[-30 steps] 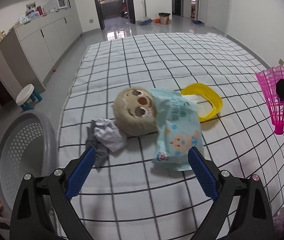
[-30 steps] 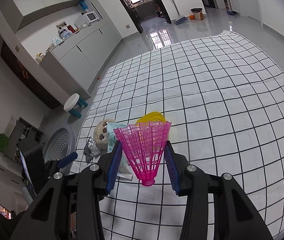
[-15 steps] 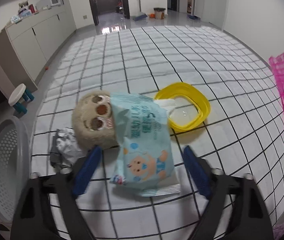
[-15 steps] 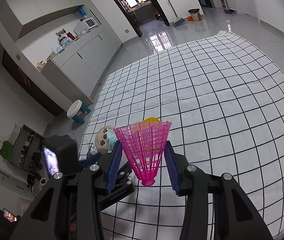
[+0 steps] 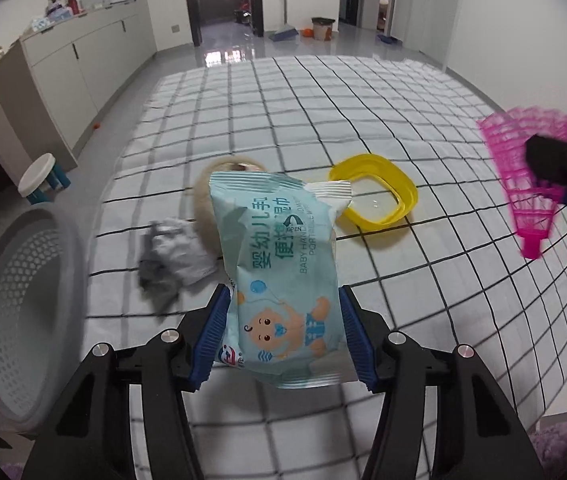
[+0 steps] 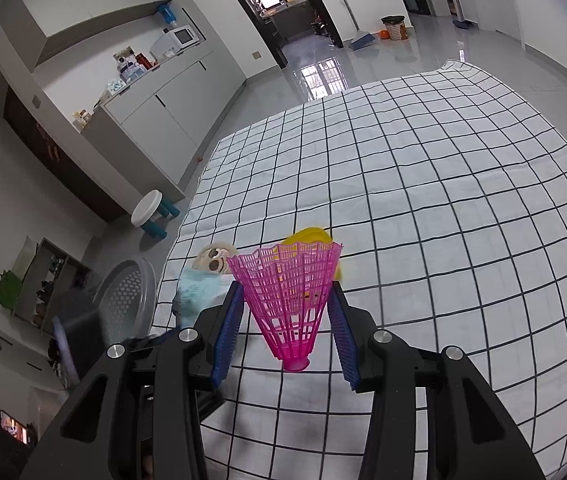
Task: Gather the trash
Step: 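Carry the wipes packet and shuttlecock over the grey basket with both tools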
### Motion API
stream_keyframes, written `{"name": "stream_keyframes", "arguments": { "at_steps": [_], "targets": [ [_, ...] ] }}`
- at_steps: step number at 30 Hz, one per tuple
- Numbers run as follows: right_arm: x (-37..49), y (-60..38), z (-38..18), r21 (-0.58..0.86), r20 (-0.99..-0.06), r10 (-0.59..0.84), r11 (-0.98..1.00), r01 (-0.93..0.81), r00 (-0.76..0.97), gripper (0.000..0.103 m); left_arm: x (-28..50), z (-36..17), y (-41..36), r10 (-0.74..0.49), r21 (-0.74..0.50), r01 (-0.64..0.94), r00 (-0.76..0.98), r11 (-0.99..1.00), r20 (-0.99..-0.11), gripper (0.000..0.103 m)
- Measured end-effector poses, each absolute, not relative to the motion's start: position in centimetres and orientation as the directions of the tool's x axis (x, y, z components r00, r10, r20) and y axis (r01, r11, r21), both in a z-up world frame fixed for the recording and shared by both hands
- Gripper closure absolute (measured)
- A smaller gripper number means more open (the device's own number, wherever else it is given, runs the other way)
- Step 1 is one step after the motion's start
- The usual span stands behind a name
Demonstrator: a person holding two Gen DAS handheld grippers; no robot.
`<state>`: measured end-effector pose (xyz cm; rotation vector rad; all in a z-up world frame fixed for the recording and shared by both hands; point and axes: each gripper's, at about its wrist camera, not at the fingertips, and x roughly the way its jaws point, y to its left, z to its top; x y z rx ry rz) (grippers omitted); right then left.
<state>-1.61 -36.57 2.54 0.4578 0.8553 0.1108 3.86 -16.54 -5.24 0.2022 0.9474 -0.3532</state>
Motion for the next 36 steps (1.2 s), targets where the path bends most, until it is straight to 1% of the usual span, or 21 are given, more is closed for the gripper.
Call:
{"name": "stream_keyframes", "arguments": {
  "at_steps": [7, 13, 19, 27, 36],
  "targets": [
    [-0.8, -33.5, 2.6, 0.425, -0.711, 0.288, 0.903, 0.065, 0.642, 0.061, 2.2, -1.1, -11.0, -0.187, 0.021, 0.32, 0.605, 0.947, -0.774, 0.049],
    [0.2, -28.8, 3.5, 0.411, -0.708, 0.319, 0.912, 0.0, 0.629, 0.061, 1.4, 1.8, -5.1, -0.123, 0.053, 0.238, 0.667, 0.97, -0.735, 0.049],
    [1.3, -23.3, 4.9, 0.399, -0.698, 0.36, 0.913, -0.082, 0.619, 0.061, 1.2, 3.4, 0.3, -0.064, 0.068, 0.159, 0.703, 0.985, -0.708, 0.049],
    [3.7, -16.3, 6.0, 0.4, -0.689, 0.418, 0.901, -0.171, 0.592, 0.061, 2.1, 4.0, 6.6, 0.012, 0.084, 0.064, 0.722, 0.994, -0.692, 0.049],
    [7.3, -9.5, 5.5, 0.402, -0.691, 0.475, 0.879, -0.257, 0.544, 0.061, 4.7, 2.7, 11.1, 0.078, 0.096, -0.014, 0.704, 0.995, -0.706, 0.049]
  ]
}}
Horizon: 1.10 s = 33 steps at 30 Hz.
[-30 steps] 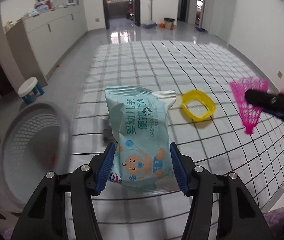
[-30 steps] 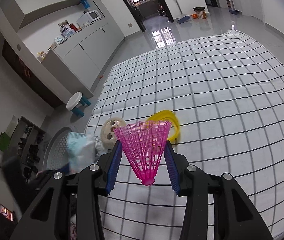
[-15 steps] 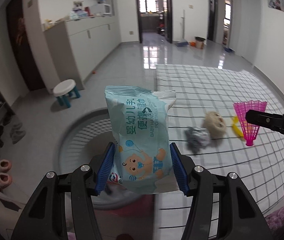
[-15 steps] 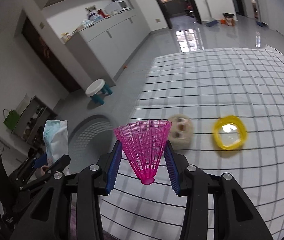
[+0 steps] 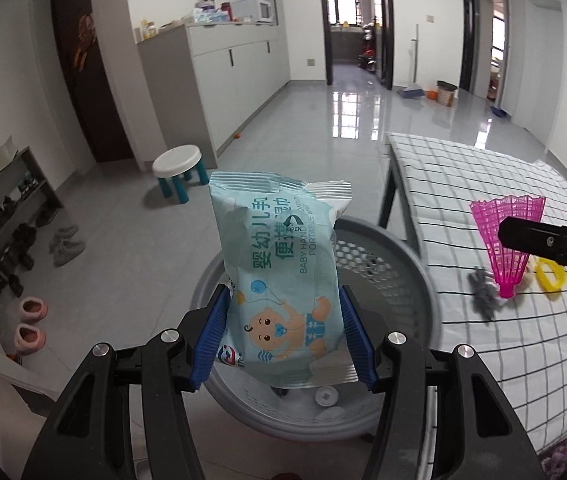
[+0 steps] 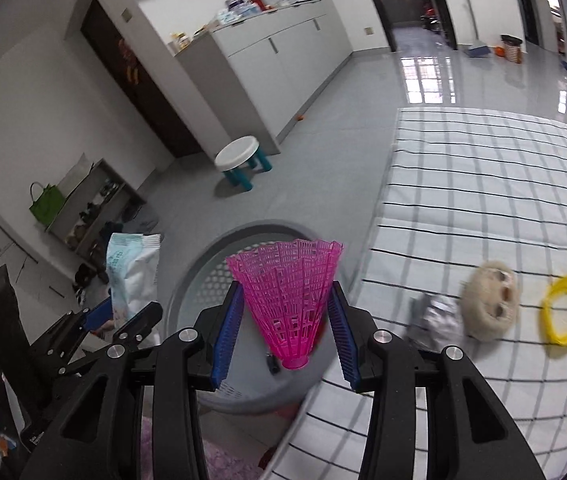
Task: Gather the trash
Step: 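Carry the wipes packet and shuttlecock over the grey basket with both tools, then open both tools to drop the wipes packet and shuttlecock into the basket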
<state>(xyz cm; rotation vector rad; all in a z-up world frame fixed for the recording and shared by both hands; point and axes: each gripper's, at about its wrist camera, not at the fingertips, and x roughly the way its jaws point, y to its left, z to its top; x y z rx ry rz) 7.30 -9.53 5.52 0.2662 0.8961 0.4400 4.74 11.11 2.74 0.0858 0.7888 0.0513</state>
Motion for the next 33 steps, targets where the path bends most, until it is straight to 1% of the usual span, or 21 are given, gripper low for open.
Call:
{"name": "stream_keyframes", "arguments": {
  "at_steps": [9, 20, 21, 22, 24, 25, 27, 31, 33],
  "targets": [
    [8.9, -5.8, 2.8, 0.327, -0.726, 0.458, 0.886, -0.329, 0.513, 0.061, 7.0, 0.0, 13.1, 0.112, 0.099, -0.057, 0.638, 0.993, -0.761, 0.049],
    [9.6, -4.5, 0.2, 0.324, -0.758, 0.468, 0.875, -0.36, 0.454, 0.06, 7.5, -1.6, 13.4, 0.109, 0.095, -0.055, 0.605, 0.994, -0.789, 0.047],
    [9.5, -4.6, 0.2, 0.322, -0.759, 0.466, 0.875, -0.36, 0.454, 0.06, 7.4, -1.5, 13.4, 0.107, 0.094, -0.054, 0.607, 0.994, -0.787, 0.046],
    [9.5, -4.6, 0.1, 0.321, -0.759, 0.466, 0.876, -0.361, 0.455, 0.057, 7.4, -1.5, 13.4, 0.108, 0.093, -0.056, 0.61, 0.994, -0.785, 0.044],
    [9.5, -4.7, 0.2, 0.323, -0.754, 0.468, 0.875, -0.36, 0.46, 0.053, 7.4, -1.4, 13.6, 0.106, 0.087, -0.061, 0.613, 0.994, -0.783, 0.034],
    [9.5, -4.7, 0.3, 0.324, -0.753, 0.469, 0.875, -0.361, 0.462, 0.052, 7.4, -1.3, 13.6, 0.105, 0.085, -0.063, 0.614, 0.994, -0.782, 0.032],
    [9.4, -4.9, 0.5, 0.322, -0.748, 0.467, 0.877, -0.356, 0.472, 0.043, 7.3, -1.2, 13.6, 0.107, 0.085, -0.065, 0.619, 0.994, -0.778, 0.03],
    [9.2, -5.1, 0.4, 0.321, -0.744, 0.465, 0.879, -0.353, 0.48, 0.042, 7.3, -1.2, 13.8, 0.11, 0.084, -0.072, 0.621, 0.994, -0.776, 0.029],
    [9.1, -5.2, 0.4, 0.317, -0.743, 0.461, 0.881, -0.353, 0.484, 0.042, 7.3, -1.0, 13.9, 0.11, 0.078, -0.078, 0.624, 0.994, -0.774, 0.024]
  ]
}}
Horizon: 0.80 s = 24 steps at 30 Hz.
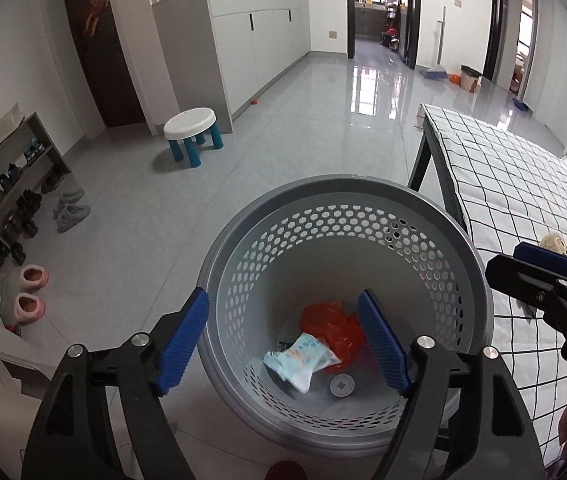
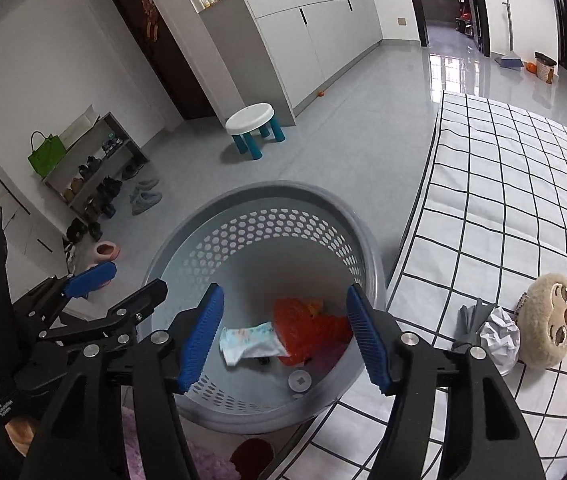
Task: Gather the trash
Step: 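Open both tools to drop the wipes packet and shuttlecock into the basket, then move both tools back over the mat toward the yellow lid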
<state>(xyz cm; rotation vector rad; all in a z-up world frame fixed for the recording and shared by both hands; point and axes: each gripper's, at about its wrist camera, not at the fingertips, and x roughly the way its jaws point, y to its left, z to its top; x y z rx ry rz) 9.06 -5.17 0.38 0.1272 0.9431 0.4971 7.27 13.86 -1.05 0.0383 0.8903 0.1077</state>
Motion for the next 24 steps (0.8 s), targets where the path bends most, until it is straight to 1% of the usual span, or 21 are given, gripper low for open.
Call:
{"name": "stream_keyframes", "arguments": {
  "at_steps": [2, 7, 9, 18, 24],
  "targets": [
    [8.9, -5.2, 0.4, 0.315, -0.743, 0.459, 0.882, -0.352, 0.487, 0.042, 7.3, -1.0, 13.9, 0.112, 0.076, -0.083, 0.627, 0.994, -0.771, 0.02],
    [8.6, -5.7, 0.5, 0.318, -0.736, 0.458, 0.884, -0.343, 0.499, 0.042, 7.1, -0.9, 14.0, 0.117, 0.078, -0.091, 0.631, 0.993, -0.767, 0.02],
    [8.6, -5.6, 0.6, 0.318, -0.736, 0.458, 0.884, -0.343, 0.499, 0.042, 7.1, -0.8, 14.1, 0.122, 0.079, -0.096, 0.632, 0.992, -0.765, 0.017],
    [8.5, -5.6, 0.7, 0.316, -0.736, 0.455, 0.886, -0.341, 0.5, 0.042, 7.0, -0.4, 14.1, 0.134, 0.084, -0.108, 0.644, 0.991, -0.753, 0.012],
    [8.2, -6.3, 0.5, 0.31, -0.741, 0.441, 0.893, -0.326, 0.505, 0.042, 6.9, -0.2, 13.8, 0.129, 0.081, -0.102, 0.655, 0.991, -0.744, 0.012]
  ]
}}
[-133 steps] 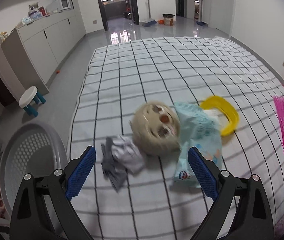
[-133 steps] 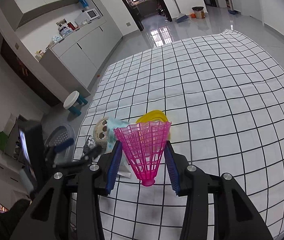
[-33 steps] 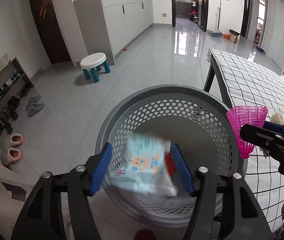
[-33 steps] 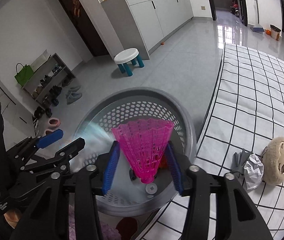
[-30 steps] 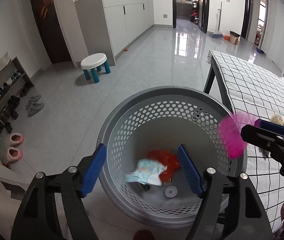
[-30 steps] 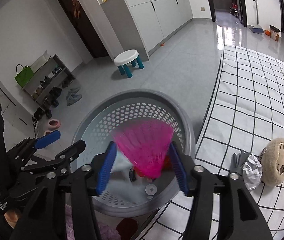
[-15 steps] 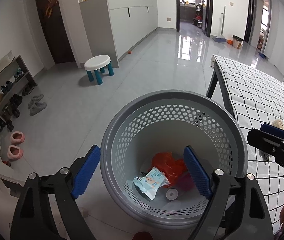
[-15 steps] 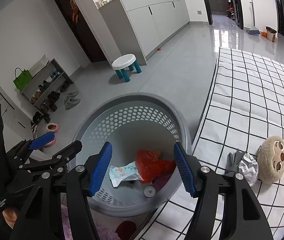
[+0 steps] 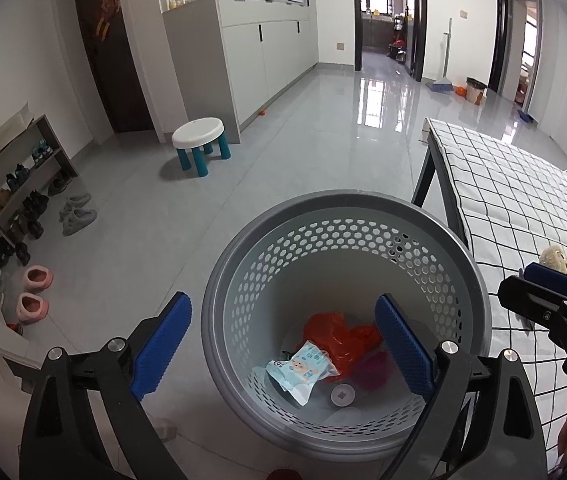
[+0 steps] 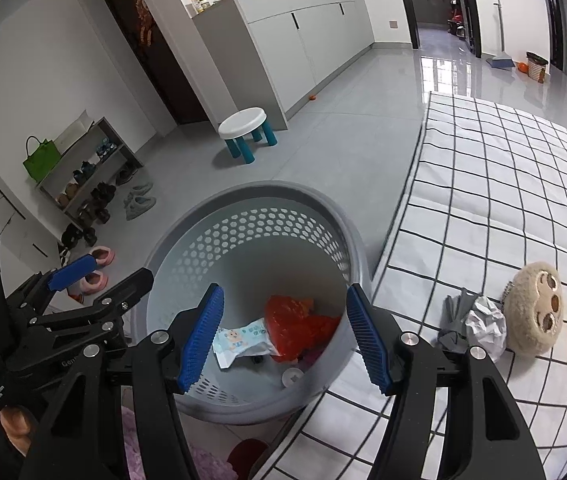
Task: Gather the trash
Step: 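Move both tools back over the mat toward the yellow lid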
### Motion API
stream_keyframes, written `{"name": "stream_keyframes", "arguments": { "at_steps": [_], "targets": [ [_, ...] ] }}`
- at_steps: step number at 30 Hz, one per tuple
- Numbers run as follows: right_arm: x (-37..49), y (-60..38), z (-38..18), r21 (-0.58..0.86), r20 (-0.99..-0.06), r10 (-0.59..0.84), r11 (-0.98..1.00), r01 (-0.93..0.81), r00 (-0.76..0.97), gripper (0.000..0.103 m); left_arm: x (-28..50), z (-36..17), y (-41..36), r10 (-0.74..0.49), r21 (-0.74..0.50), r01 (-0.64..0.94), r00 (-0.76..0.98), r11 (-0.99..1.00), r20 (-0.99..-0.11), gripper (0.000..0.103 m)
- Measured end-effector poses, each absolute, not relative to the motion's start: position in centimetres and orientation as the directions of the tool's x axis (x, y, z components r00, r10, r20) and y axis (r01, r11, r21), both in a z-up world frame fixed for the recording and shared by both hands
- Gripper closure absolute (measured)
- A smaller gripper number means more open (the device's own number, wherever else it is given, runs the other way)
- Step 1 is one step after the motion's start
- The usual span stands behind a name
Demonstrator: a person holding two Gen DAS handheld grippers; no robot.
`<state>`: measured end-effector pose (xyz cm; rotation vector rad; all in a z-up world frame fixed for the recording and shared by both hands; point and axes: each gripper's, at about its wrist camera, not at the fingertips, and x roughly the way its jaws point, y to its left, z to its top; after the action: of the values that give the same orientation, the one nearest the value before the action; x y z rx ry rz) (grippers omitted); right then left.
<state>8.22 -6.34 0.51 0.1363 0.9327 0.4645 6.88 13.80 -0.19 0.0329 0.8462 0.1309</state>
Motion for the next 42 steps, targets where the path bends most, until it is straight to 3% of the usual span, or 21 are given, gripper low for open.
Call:
{"name": "stream_keyframes", "arguments": {
  "at_steps": [13, 24, 42],
  "targets": [
    [4.3, -12.1, 0.7, 0.33, -0.734, 0.39, 0.92, -0.209, 0.556, 0.041, 4.7, 0.8, 11.9, 0.089, 0.06, -0.066, 0.69, 0.996, -0.719, 0.012],
    [-1.1, -21.6, 1.7, 0.358, -0.724, 0.291, 0.933, -0.02, 0.626, 0.04, 1.3, 0.1, 5.4, -0.013, 0.071, 0.093, 0.691, 0.993, -0.723, 0.012],
    [-3.2, -32.9, 0.1, 0.225, -0.79, 0.077, 0.959, 0.171, 0.608, 0.04, -0.2, -1.6, -5.3, -0.149, 0.048, 0.271, 0.657, 0.961, -0.739, 0.012]
  ]
}}
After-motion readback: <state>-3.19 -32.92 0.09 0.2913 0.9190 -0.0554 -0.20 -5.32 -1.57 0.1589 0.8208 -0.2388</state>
